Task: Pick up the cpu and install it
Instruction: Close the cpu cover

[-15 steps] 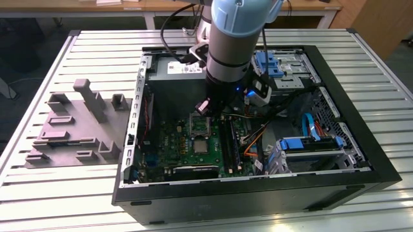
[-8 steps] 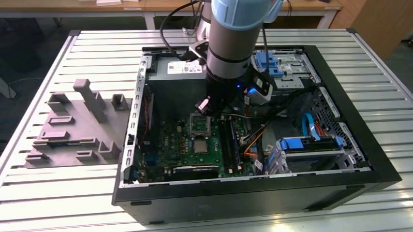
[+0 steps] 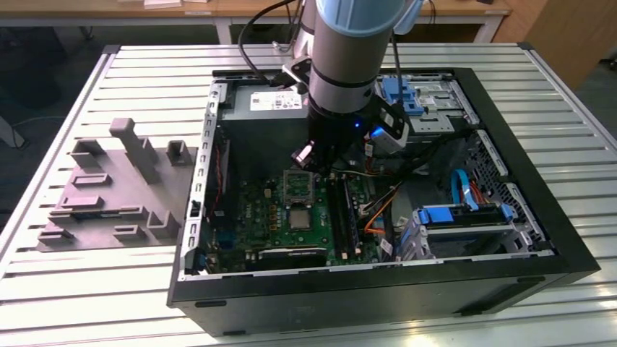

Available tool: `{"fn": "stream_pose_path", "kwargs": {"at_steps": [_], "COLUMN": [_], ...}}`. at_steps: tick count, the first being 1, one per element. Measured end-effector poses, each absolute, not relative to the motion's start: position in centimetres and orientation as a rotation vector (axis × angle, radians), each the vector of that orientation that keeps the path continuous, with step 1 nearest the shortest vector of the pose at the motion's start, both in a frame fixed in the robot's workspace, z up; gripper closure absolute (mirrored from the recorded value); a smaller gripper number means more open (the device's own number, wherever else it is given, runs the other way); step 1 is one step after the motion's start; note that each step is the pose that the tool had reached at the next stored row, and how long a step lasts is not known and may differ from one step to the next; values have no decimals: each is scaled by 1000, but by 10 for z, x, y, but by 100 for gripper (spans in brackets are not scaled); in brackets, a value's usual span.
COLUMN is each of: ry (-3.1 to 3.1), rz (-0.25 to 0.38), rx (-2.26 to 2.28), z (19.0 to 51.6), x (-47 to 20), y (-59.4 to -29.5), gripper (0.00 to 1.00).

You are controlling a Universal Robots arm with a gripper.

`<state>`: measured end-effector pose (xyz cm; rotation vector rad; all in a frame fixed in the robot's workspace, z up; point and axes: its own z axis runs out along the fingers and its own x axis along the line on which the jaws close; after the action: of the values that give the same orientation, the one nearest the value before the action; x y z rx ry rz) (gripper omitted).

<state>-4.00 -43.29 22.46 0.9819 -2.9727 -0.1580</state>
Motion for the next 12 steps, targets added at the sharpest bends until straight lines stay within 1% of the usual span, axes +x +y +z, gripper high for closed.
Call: {"fn": "stream_pose_path", "kwargs": {"at_steps": [12], "ry": [-2972], "rz": [-156], "rx": [982], "z": [225], "x": [-40], "y": [-433], "gripper": [89]}}
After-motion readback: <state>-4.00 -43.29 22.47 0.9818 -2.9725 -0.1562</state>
